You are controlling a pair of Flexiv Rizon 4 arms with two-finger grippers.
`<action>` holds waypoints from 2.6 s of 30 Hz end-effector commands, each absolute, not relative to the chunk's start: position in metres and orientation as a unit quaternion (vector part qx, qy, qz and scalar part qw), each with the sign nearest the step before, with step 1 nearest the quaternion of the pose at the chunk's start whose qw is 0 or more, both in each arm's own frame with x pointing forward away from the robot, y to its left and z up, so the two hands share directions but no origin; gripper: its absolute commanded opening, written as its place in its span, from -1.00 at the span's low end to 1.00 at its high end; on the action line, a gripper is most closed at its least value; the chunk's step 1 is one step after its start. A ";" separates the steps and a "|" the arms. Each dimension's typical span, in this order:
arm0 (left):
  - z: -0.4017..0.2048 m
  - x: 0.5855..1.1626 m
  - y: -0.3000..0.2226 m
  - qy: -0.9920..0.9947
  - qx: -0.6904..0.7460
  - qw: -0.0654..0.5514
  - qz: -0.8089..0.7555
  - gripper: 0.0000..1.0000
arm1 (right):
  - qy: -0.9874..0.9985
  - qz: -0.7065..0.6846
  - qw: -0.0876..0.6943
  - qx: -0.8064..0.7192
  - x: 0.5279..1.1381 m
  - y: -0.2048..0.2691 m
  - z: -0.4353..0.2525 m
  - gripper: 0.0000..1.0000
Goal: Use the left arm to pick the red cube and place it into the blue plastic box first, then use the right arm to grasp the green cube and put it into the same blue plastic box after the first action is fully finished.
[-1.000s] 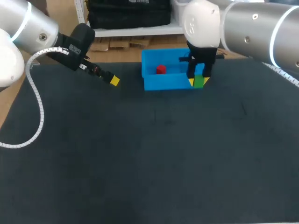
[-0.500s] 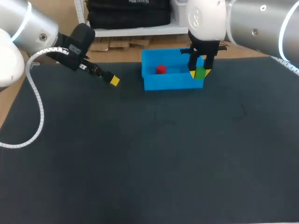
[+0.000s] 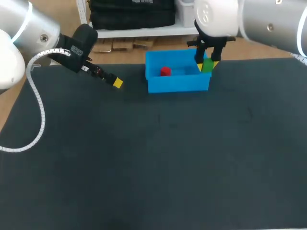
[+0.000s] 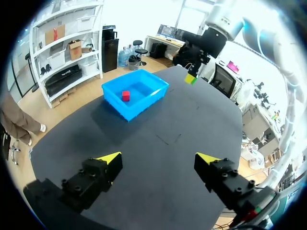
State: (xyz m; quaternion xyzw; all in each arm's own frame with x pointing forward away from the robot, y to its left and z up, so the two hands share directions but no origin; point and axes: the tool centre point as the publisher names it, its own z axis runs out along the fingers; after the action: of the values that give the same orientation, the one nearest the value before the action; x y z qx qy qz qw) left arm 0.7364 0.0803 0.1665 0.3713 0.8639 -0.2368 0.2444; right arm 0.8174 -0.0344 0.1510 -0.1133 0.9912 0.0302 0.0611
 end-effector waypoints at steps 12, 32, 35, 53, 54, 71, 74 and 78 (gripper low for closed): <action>0.166 0.736 0.081 0.862 0.372 0.246 -0.239 1.00 | 0.983 0.039 0.129 -0.126 0.835 -0.032 0.170 -1.00; 0.166 0.736 0.081 0.862 0.372 0.246 -0.239 1.00 | 0.964 0.070 0.223 -0.127 0.881 -0.020 0.197 -1.00; 0.166 0.736 0.081 0.862 0.372 0.246 -0.239 1.00 | 0.960 0.078 0.236 -0.129 0.886 -0.017 0.199 -1.00; 0.166 0.736 0.081 0.862 0.372 0.246 -0.239 1.00 | 0.946 0.116 0.271 -0.132 0.913 -0.010 0.189 -1.00; 0.166 0.736 0.081 0.862 0.372 0.246 -0.239 1.00 | 0.946 0.116 0.271 -0.132 0.915 -0.010 0.189 -1.00; 0.166 0.736 0.081 0.862 0.372 0.246 -0.239 1.00 | 0.945 0.116 0.268 -0.149 0.951 0.000 0.182 -1.00; 0.166 0.736 0.081 0.862 0.372 0.246 -0.239 1.00 | 0.944 0.115 0.268 -0.152 0.957 0.004 0.180 -1.00; 0.166 0.736 0.081 0.862 0.372 0.246 -0.239 1.00 | 0.944 0.111 0.267 -0.156 0.966 0.006 0.175 -1.00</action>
State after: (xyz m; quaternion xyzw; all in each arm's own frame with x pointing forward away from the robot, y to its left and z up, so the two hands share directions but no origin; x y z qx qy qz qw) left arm 0.7364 0.0803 0.1665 0.3713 0.8639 -0.2368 0.2444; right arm 0.9477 0.0013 0.1779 -0.1531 0.9410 0.1111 0.2806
